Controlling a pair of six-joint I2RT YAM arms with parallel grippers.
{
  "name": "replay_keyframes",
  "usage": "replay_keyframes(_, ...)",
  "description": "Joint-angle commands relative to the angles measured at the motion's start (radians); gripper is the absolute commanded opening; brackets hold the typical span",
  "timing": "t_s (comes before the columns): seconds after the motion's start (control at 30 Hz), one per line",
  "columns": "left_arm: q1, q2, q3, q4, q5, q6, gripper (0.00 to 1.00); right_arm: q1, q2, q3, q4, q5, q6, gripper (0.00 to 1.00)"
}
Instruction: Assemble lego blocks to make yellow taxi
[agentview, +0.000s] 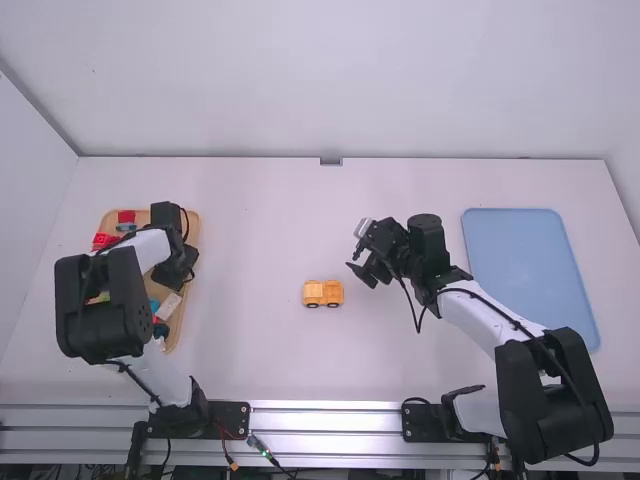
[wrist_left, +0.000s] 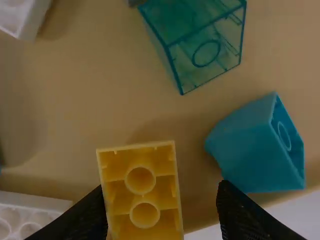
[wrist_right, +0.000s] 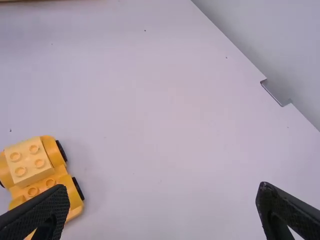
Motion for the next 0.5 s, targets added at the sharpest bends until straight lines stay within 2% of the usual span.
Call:
replay_keyframes(0.0,0.008,0.019,-0.006,-0.004,0.019,0.019,0.53,0.001,-0.016,0.020,-0.003,-0.005,0.006,0.99)
replay_keyframes(0.47,0.007,0.034,-0.006,-0.017,0.029,-0.048,0.40,0.001,-0.016,0.020,0.000,-0.005,0.006,0.99)
